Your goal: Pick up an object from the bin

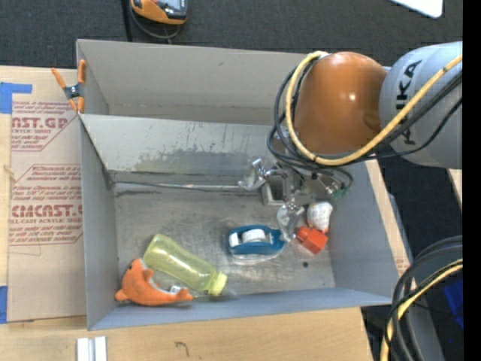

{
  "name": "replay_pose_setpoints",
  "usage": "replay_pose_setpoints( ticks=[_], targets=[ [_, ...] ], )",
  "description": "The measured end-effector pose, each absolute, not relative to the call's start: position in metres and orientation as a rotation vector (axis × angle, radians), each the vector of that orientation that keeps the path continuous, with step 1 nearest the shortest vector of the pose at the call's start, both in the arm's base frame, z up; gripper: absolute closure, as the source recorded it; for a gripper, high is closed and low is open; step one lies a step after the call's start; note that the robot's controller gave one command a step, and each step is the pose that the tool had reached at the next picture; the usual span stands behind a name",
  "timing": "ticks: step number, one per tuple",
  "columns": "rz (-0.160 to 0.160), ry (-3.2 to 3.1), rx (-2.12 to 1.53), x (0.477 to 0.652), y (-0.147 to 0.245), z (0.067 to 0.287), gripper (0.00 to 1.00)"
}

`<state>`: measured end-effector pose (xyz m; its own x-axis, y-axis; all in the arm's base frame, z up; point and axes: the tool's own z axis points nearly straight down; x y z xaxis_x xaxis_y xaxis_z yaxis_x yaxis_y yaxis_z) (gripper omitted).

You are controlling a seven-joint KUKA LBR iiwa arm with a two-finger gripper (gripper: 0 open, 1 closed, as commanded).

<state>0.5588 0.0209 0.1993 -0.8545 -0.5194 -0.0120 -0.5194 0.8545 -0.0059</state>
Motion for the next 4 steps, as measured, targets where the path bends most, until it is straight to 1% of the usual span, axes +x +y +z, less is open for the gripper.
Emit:
replay_pose_setpoints(
  ticks=[1,3,4],
  targets=[
    [0.002,2.953,-1.119,0.5645,0.0238,0.0922,1.0],
    [0.002,2.95,-1.118,0.5635,0.0238,0.0938,1.0],
    [-0.005,2.916,-1.149,0.5575,0.0237,0.0948,1.0]
  ],
)
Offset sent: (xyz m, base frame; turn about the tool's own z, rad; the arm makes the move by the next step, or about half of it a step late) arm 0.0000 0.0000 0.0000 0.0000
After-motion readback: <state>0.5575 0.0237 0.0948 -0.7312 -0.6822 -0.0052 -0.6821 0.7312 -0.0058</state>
